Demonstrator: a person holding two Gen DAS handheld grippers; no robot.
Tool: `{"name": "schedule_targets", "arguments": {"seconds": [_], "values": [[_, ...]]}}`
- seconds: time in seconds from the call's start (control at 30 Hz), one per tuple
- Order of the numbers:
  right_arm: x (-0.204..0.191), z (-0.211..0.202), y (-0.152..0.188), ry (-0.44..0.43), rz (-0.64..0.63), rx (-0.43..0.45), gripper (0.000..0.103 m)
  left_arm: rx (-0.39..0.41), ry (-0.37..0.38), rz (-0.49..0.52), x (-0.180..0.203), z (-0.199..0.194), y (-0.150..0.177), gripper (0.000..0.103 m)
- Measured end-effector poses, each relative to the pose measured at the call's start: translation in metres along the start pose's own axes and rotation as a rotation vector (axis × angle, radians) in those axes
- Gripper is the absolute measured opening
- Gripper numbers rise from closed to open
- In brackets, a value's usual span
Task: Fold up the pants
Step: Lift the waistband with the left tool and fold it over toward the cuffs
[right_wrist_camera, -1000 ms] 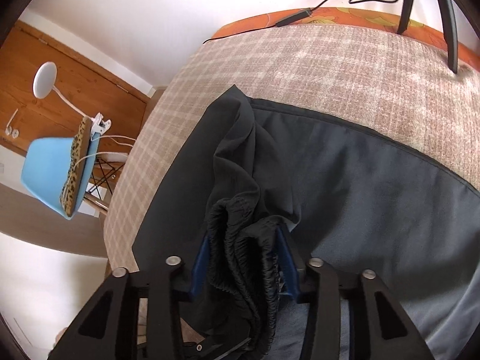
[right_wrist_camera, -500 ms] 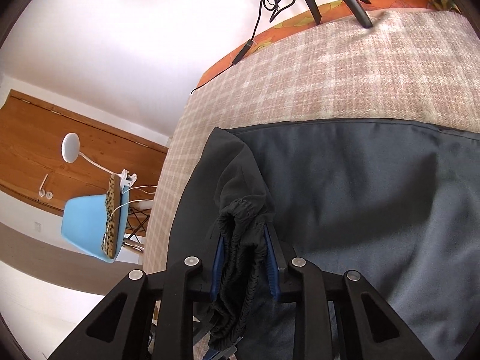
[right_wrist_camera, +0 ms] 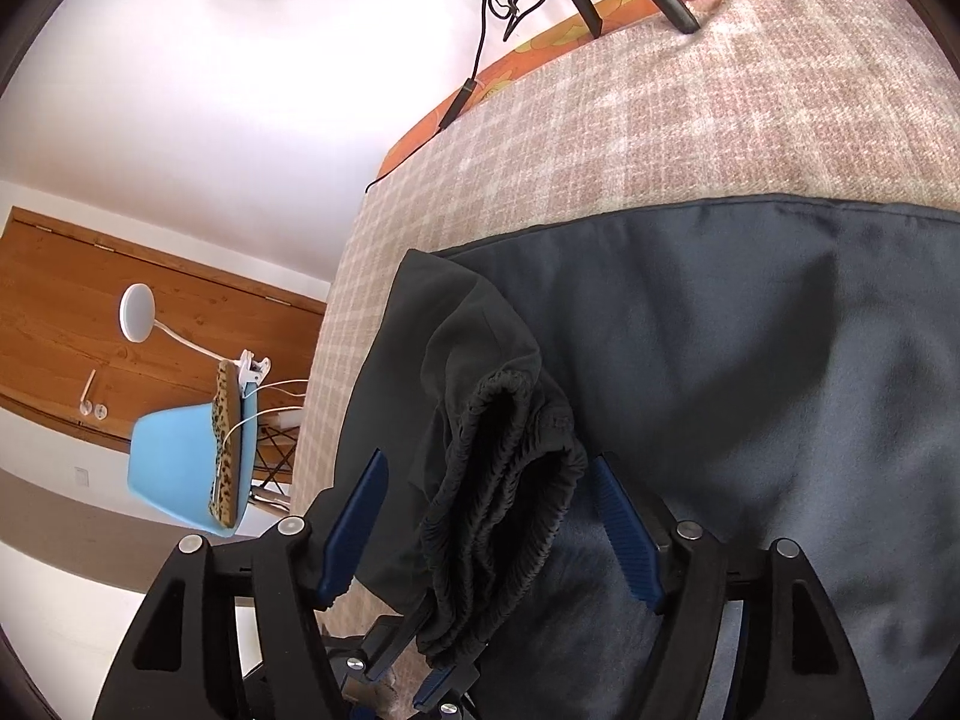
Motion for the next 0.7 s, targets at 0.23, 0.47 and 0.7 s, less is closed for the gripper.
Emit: {"name": "schedule_targets", "arguments": {"seconds": [0.23, 0.47, 0.7], "values": [[-0.007, 0.011, 0.001, 0.046, -0.045, -0.023, 0.019, 0.006, 0.021, 0.021, 0.004, -0.008, -0.002, 0.021], [0.003, -0.041, -0.010, 0.063, -0.080, 0.066, 0.017, 0.011, 0.121, -0.147, -0.031, -0.032, 0.004, 0.044], [0.042, -0.110, -0.013, 0.092, -0.050, 0.113, 0.017, -0.081, 0.083, -0.307, -0.079, -0.027, 0.040, 0.044]]}}
Point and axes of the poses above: each gripper's, at about its wrist camera, not at the fingertips, and z roughly the way its jaws point, x to its right, y to its underside, the point moved 7 cm from there along z, roughly the way its jaws point, and after that the axes turned 10 degrees about z, right-handed, at the moved point
